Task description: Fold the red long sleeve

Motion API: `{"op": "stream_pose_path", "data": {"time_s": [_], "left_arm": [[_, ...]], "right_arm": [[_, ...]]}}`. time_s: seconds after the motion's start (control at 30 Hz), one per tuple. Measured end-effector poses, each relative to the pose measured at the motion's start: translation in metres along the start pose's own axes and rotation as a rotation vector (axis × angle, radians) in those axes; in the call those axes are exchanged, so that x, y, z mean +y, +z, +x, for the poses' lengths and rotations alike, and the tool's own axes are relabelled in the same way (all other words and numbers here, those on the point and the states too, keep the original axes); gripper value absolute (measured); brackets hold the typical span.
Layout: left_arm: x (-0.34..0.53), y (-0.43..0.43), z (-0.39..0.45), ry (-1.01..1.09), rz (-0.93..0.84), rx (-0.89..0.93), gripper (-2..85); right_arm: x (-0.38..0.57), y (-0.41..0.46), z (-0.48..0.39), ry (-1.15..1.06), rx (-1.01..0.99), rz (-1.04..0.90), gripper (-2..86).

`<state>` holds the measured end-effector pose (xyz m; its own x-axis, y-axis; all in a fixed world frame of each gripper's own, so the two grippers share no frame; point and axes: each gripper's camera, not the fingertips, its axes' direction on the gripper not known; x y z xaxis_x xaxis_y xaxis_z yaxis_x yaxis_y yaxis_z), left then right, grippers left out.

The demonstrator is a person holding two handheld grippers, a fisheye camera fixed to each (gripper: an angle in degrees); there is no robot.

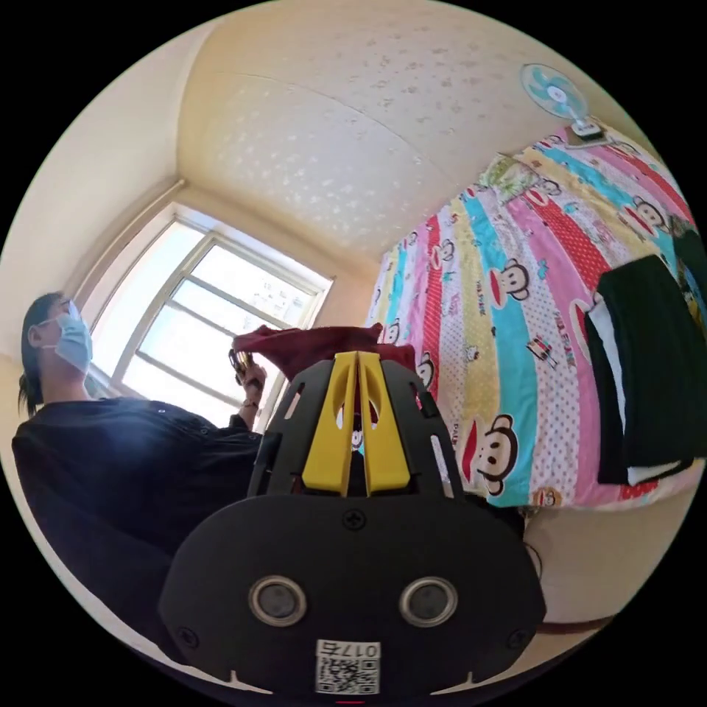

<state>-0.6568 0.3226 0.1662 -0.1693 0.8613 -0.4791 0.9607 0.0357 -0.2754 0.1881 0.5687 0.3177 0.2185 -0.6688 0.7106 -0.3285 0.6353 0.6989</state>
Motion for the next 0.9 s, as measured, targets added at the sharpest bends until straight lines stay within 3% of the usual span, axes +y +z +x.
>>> {"op": "stream_pose_path", "data": {"time_s": [0.1,0.13,0.17,0.27,0.4,0.57,0.9], "left_arm": [[-0.026,0.051,0.07,0.25,-0.035,0.31,0.4],[-0.03,0.068,0.094,0.323,-0.045,0.494,0.4],[-0.033,0.08,0.117,0.37,-0.043,0.694,0.5],[-0.026,0.105,0.171,0.42,-0.021,1.054,0.6],[0.007,0.144,0.215,0.294,-0.041,1.166,0.6],[0.084,0.161,0.269,0.264,0.013,1.321,0.7],[0.165,0.148,0.313,0.207,0.055,1.298,0.7]], "right_arm": [[-0.027,0.02,-0.026,-0.216,-0.113,-0.053,4.5],[-0.04,0.031,-0.038,-0.295,-0.151,-0.086,5.8],[-0.046,0.036,-0.045,-0.333,-0.167,-0.103,6.3],[-0.071,0.061,-0.078,-0.506,-0.218,-0.122,8.4],[-0.091,0.098,-0.107,-0.629,-0.327,-0.059,14.4],[-0.098,0.155,-0.1,-0.586,-0.396,0.007,23.9],[-0.098,0.286,-0.091,-0.441,-0.769,-0.307,26.2]]}}
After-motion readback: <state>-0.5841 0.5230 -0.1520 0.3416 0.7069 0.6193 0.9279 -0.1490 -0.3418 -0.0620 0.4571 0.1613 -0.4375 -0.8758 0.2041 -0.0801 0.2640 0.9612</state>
